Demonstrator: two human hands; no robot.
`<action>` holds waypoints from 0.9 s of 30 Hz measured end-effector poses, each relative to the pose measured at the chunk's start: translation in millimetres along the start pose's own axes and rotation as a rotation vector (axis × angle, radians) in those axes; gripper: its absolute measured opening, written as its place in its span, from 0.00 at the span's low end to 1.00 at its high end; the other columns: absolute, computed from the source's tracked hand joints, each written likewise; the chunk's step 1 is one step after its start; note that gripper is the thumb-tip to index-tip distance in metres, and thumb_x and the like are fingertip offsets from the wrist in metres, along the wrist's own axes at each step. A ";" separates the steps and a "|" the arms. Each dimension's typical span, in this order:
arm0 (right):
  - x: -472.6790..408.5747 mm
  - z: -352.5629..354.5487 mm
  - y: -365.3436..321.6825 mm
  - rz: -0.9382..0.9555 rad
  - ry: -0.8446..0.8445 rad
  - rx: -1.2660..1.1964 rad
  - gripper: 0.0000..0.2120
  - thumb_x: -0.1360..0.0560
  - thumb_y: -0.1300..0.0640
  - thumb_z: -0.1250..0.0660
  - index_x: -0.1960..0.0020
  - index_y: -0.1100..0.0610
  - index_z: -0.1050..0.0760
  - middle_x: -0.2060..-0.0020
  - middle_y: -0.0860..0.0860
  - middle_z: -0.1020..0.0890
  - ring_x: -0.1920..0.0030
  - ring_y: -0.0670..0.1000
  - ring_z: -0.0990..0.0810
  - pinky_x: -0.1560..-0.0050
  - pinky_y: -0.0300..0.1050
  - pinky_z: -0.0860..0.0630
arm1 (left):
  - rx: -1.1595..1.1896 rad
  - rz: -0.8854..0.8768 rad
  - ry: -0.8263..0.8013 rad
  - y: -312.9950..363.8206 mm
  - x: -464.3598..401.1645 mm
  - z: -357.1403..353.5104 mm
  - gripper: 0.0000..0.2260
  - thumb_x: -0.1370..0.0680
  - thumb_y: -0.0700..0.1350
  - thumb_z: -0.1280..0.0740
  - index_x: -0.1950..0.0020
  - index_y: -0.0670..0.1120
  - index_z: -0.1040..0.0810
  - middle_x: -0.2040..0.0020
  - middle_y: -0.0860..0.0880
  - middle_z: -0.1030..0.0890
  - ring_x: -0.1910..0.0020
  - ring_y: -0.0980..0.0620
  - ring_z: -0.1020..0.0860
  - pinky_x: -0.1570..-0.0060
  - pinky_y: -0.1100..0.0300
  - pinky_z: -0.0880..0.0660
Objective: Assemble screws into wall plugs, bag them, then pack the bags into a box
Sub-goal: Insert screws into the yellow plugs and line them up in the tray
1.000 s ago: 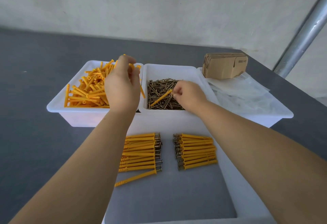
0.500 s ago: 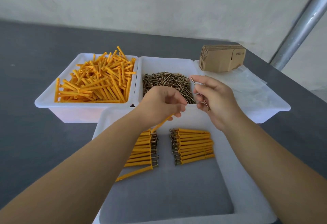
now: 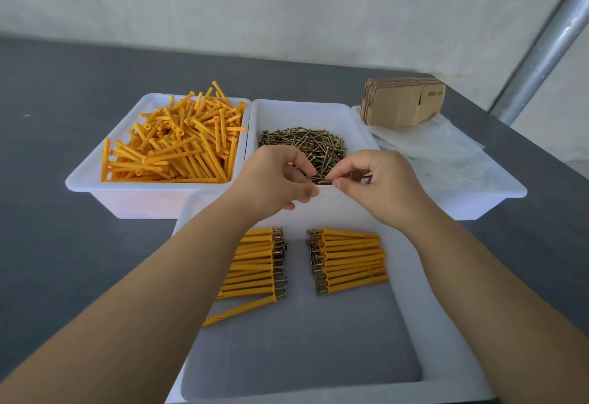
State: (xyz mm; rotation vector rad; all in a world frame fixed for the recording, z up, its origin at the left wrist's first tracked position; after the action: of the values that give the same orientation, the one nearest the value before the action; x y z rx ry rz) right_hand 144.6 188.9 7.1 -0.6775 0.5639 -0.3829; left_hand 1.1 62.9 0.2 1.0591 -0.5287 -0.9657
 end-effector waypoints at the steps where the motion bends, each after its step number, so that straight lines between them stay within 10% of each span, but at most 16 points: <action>1: -0.4 -0.6 0.2 0.010 -0.026 0.009 0.09 0.27 0.63 0.27 0.55 0.49 0.16 0.61 0.43 0.17 0.60 0.40 0.21 0.60 0.27 0.29 | 0.004 -0.004 -0.011 0.2 0.2 -0.2 0.10 0.27 0.39 0.24 0.50 0.46 0.21 0.63 0.49 0.14 0.63 0.55 0.16 0.64 0.61 0.19; 6: 1.0 -8.3 1.0 0.062 -0.089 0.026 0.10 0.28 0.63 0.28 0.52 0.49 0.18 0.57 0.44 0.17 0.57 0.43 0.20 0.59 0.32 0.28 | 0.005 -0.047 -0.071 2.2 1.9 -5.7 0.09 0.28 0.39 0.24 0.51 0.47 0.20 0.62 0.48 0.14 0.62 0.54 0.16 0.62 0.60 0.19; 17: -3.2 -5.3 -15.6 -0.150 -0.049 -0.970 0.27 0.25 0.47 0.45 0.27 0.50 0.34 0.28 0.53 0.30 0.29 0.48 0.28 0.28 0.52 0.32 | 0.104 -0.128 -0.135 10.7 6.2 -17.4 0.14 0.28 0.38 0.24 0.45 0.48 0.20 0.63 0.46 0.15 0.65 0.55 0.21 0.67 0.64 0.24; 21: -0.8 -15.1 -24.7 -0.113 -0.155 -0.795 0.31 0.25 0.42 0.49 0.22 0.48 0.41 0.23 0.49 0.36 0.27 0.45 0.32 0.27 0.46 0.37 | 0.137 -0.116 -0.063 9.0 4.8 -19.5 0.13 0.28 0.38 0.24 0.47 0.44 0.22 0.62 0.43 0.16 0.66 0.52 0.21 0.68 0.64 0.25; 27: -7.4 3.7 -9.5 -0.213 0.351 -0.671 0.21 0.27 0.40 0.47 0.36 0.40 0.31 0.34 0.45 0.24 0.41 0.43 0.19 0.33 0.50 0.30 | -0.010 -0.188 -0.181 12.1 8.5 -24.7 0.07 0.28 0.36 0.24 0.55 0.45 0.17 0.62 0.48 0.16 0.63 0.54 0.16 0.64 0.63 0.21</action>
State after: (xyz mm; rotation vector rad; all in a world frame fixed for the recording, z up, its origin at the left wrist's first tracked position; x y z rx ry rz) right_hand 139.5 187.5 18.6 -1.3359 0.9749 -0.5215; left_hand 29.2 69.4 0.0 1.0310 -0.5783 -1.2366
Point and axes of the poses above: each hand's wrist, its own x-axis away from the middle knuckle, its own z-axis out of the back of the hand, y = z × x, the point moved 1 cm from there along -x, towards the middle knuckle
